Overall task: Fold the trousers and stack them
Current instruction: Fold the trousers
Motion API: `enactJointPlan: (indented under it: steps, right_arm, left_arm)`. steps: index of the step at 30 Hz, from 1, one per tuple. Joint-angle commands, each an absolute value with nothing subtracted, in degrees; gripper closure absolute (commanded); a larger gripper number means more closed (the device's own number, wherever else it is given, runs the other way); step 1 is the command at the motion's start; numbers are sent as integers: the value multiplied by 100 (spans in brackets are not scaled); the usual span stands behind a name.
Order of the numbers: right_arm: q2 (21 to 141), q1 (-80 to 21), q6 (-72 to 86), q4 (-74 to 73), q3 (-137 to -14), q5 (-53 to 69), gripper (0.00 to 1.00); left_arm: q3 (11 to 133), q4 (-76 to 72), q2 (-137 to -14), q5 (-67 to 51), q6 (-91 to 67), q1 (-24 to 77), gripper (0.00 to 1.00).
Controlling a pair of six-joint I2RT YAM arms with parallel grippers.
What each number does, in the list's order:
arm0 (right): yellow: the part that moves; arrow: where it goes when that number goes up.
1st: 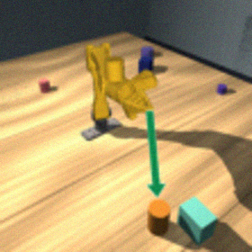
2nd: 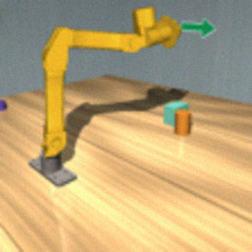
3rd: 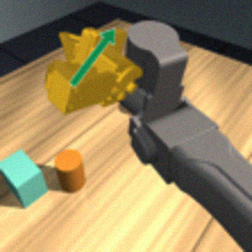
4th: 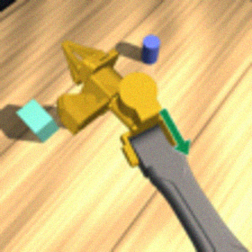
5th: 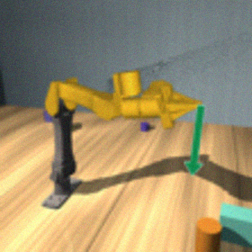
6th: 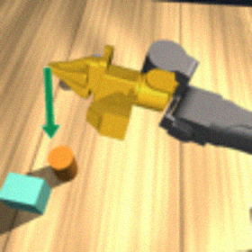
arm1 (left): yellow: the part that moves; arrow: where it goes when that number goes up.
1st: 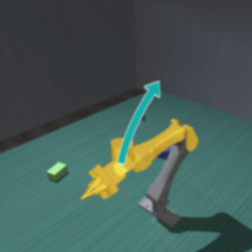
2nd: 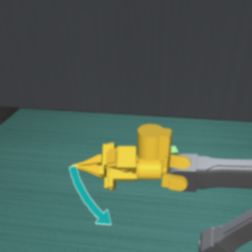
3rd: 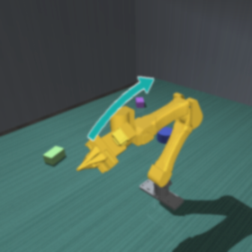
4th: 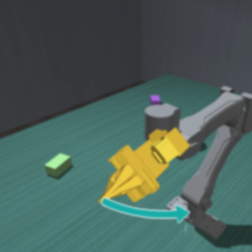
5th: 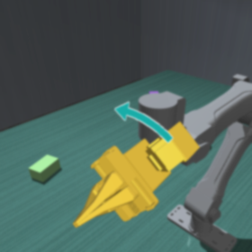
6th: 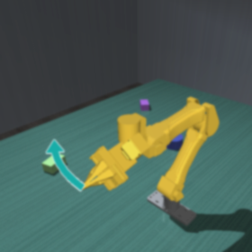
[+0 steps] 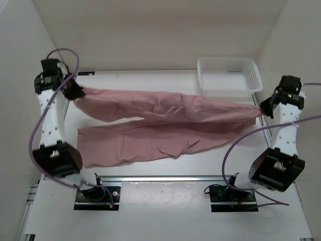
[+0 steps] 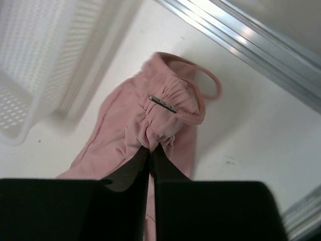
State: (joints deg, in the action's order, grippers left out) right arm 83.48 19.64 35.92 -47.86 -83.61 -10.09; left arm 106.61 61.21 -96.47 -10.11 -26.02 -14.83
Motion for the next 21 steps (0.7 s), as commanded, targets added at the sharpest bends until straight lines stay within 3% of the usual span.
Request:
enactJointPlan:
  steps: [1, 2, 3, 4, 5, 8, 9, 11, 12, 14, 15, 17, 18, 21]
  right_arm:
    - [7639, 2451, 3682, -4658, -7605, -1317, 85]
    - [7525, 2617, 3761, -4554, -7402, -1318, 54]
    - [7323, 2619, 3857, -4501, -7070, -1318, 35]
    - [7252, 2619, 3911, -4500, -6979, -1318, 22]
    - [7199, 2671, 3972, -4500, -6979, -1318, 14]
    - [7137, 2672, 4025, -4500, -7153, -915, 12]
    - [7137, 2672, 4025, -4500, -7233, -784, 16]
    - [7137, 2253, 3667, -4421, -7460, -450, 27]
    - [7137, 2041, 3508, -4360, -7523, -396, 56]
    - [7250, 1330, 3139, -4359, -7523, -448, 85]
    - [7303, 1092, 2946, -4307, -7523, -292, 97]
    - [7531, 468, 2550, -4376, -7410, -220, 100]
    - [7619, 301, 2471, -4429, -7261, -168, 100]
    - [7874, -289, 2470, -4413, -6883, 113, 100]
  left_arm:
    - [8850, 6179, -8423, -326, -2707, -1617, 82]
    - [8450, 6179, -7959, -221, -2707, -1669, 31]
    - [8072, 6179, -7763, -124, -2707, -1670, 10]
    - [7477, 6292, -7622, -62, -2707, -1827, 2]
    - [7262, 6293, -7455, -114, -2637, -1924, 0]
    - [7031, 6459, -7234, -220, -2505, -2144, 0]
    - [7031, 6460, -7077, -220, -2505, -2145, 0]
    - [7250, 6512, -6927, -141, -2505, -2145, 22]
    - [7251, 6513, -6787, -141, -2505, -2145, 39]
    - [7251, 6513, -6663, -141, -2558, -2145, 81]
    - [7147, 6443, -6601, -193, -2558, -2145, 90]
    - [6866, 6338, -6601, -280, -2558, -2092, 90]
    - [6769, 6267, -6601, -377, -2558, -2092, 83]
    - [6522, 5758, -6898, -957, -2505, -1890, 39]
